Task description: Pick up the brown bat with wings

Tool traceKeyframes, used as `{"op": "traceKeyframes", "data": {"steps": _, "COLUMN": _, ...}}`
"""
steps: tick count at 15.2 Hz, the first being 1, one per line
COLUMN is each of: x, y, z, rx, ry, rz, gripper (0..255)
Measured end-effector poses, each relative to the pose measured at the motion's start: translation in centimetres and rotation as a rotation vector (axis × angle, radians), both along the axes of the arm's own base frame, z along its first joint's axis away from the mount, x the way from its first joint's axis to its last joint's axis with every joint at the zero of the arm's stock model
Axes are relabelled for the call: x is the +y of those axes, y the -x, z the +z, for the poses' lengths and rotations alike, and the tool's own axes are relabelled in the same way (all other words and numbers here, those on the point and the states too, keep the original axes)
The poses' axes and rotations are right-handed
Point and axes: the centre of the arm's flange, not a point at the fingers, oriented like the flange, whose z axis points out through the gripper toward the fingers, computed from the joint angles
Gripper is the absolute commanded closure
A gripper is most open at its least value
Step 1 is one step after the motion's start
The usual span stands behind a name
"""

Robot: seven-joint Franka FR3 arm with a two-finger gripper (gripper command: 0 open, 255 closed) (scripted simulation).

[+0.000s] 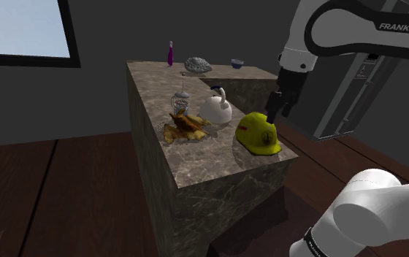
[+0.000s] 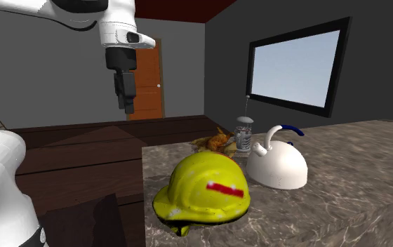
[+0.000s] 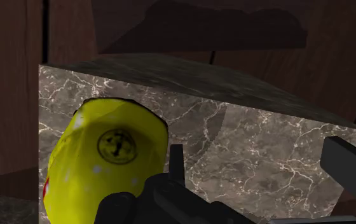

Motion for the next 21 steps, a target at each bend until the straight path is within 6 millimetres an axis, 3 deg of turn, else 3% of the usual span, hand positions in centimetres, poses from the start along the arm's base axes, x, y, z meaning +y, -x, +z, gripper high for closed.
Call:
{"op": "traceKeyframes", "data": {"steps": 2, "x": 0.3, "y": -0.3, "z": -0.3, "rx": -0.004, "ry": 0.001, "rz": -0.01, "gripper": 0}}
{"op": "traceKeyframes", "data": {"steps": 8, "x": 3.9, "y": -5.2, "z": -3.1, "rx": -0.055, "ry": 0.016, "rz": -0.129, "gripper": 0}}
{"op": "traceKeyframes", "data": {"steps": 12, "x": 6.4, "y": -9.4, "z": -5.0, "rx": -0.093, "ry": 0.025, "rz": -0.216, "gripper": 0}}
{"op": "traceKeyframes", "data": {"steps": 21, "x": 10.0, "y": -18.8, "z": -9.1, "rx": -0.178, "ry": 0.047, "rz": -0.413, "gripper": 0}}
